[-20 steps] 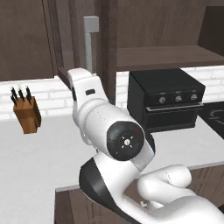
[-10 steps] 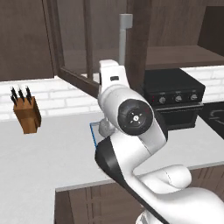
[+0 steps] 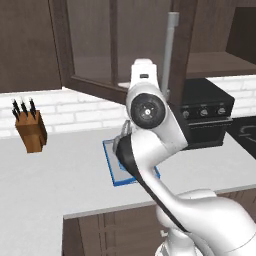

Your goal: Pick the kettle from the counter and place it on the tray. Then pick the mug from the cabinet and place it on the tray. Then close the cabinet doors.

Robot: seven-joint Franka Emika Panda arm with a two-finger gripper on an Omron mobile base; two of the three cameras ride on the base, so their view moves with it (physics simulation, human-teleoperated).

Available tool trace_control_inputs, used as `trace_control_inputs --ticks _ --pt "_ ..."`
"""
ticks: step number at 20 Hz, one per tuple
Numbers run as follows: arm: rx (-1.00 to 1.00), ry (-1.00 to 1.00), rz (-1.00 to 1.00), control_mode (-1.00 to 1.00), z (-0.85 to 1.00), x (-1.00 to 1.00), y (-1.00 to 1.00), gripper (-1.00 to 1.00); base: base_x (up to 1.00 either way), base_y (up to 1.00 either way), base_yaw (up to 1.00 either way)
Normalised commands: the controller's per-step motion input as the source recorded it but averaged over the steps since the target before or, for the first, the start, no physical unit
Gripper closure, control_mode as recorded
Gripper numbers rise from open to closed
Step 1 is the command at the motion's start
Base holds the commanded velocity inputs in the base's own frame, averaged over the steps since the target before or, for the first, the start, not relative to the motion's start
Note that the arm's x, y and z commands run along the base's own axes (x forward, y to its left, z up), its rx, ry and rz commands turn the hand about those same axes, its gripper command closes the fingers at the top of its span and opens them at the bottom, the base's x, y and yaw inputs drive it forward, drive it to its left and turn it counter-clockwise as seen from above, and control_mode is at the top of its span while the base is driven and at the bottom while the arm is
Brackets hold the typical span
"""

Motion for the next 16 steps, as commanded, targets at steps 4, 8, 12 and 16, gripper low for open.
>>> trace_control_inputs --ticks 4,8,12,16 --pt "0.0 0.06 -0.15 -1.0 0.0 0.75 -0.55 -1.0 0.0 0.0 0.0" --pt "0.0 0.11 -0.07 -1.0 0.0 0.77 -0.57 -1.0 0.0 0.0 0.0" --pt "0.0 0.09 -0.01 -1.0 0.0 0.65 -0.51 -1.0 0.0 0.0 0.0" --pt "0.0 0.04 0.0 -1.0 0.0 0.47 -0.49 -1.0 0.0 0.0 0.0"
